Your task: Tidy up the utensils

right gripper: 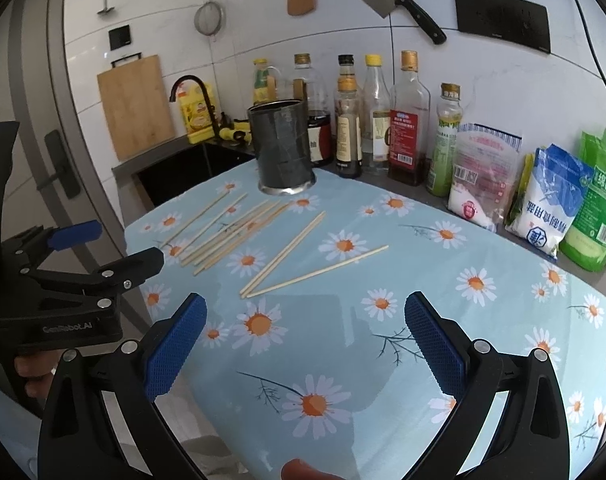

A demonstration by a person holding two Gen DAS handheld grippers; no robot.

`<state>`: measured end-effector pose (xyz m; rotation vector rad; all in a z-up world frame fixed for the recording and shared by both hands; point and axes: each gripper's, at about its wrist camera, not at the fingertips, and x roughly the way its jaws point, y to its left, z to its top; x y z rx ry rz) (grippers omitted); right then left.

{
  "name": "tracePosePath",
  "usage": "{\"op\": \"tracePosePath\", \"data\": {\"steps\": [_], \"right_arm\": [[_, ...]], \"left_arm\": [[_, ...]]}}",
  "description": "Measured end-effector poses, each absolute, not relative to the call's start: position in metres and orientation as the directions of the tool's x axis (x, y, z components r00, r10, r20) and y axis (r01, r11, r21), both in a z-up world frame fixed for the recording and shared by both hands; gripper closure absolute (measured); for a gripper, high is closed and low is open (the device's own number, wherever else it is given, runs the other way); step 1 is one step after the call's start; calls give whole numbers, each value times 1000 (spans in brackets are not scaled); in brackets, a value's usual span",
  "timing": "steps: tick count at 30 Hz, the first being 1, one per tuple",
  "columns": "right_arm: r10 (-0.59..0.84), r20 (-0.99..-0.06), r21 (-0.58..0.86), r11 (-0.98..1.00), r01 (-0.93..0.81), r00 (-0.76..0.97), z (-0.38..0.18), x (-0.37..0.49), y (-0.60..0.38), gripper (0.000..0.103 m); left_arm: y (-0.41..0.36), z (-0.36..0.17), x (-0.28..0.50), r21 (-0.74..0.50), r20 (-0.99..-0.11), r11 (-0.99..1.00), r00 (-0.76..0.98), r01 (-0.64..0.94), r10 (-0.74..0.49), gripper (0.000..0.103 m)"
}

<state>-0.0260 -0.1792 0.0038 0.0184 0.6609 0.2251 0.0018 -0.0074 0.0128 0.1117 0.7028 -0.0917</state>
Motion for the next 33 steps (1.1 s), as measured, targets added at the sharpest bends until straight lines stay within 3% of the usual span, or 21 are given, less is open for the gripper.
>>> {"op": "tracePosePath", "data": {"steps": [33], "right_arm": [[150,-619,53,987,-149,771,-1,-8,-139,8]], "left_arm": [[29,15,26,70,-677,986,733,154,-66,6]]}}
